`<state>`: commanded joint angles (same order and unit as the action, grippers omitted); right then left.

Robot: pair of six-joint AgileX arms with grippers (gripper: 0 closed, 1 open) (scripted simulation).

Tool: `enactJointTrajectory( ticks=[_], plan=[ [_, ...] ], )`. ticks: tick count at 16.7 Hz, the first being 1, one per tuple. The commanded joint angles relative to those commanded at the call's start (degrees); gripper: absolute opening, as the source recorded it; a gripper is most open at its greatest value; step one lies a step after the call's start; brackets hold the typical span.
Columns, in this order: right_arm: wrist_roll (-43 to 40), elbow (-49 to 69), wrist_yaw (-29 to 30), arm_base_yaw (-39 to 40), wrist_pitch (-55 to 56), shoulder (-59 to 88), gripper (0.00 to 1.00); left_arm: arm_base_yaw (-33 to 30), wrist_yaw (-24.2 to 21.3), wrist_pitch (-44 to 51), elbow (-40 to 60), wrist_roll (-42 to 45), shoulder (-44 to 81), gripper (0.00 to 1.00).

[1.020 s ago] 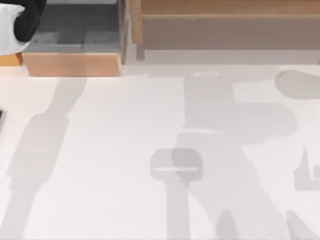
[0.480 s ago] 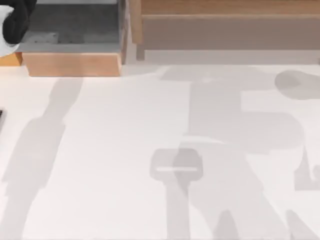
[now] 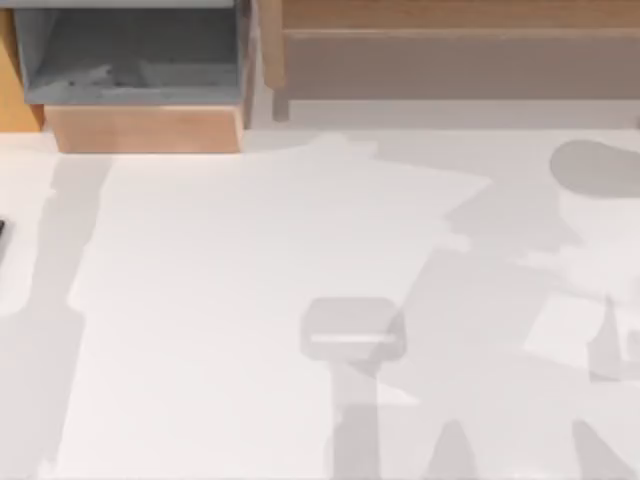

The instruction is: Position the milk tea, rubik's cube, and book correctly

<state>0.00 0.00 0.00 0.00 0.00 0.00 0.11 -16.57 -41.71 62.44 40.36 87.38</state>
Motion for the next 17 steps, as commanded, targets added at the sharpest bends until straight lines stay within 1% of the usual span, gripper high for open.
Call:
enactJointTrajectory(
  ticks=[4, 7, 10, 13, 15, 17],
  plan=[
    [0.0, 0.0, 0.0, 0.0, 0.0, 0.0, 1.00, 8.7, -9.4, -1.8, -8.8, 21.4, -6.7, 0.00],
    [0.0, 0.0, 0.0, 0.0, 0.0, 0.0, 1.00, 16.8, -13.9, -1.1, -15.8, 37.1, -6.5, 0.00],
    [0.0, 0.0, 0.0, 0.0, 0.0, 0.0, 1.00, 24.8, -16.3, 1.3, -22.8, 51.1, -1.9, 0.00],
    [0.0, 0.0, 0.0, 0.0, 0.0, 0.0, 1.00, 31.8, -17.5, 4.1, -28.7, 63.2, 4.8, 0.00],
    [0.0, 0.0, 0.0, 0.0, 0.0, 0.0, 1.00, 35.4, -17.9, 5.7, -31.7, 68.9, 8.9, 0.00],
    [0.0, 0.0, 0.0, 0.0, 0.0, 0.0, 1.00, 37.7, -18.2, 6.9, -33.5, 72.4, 11.8, 0.00]
  ],
)
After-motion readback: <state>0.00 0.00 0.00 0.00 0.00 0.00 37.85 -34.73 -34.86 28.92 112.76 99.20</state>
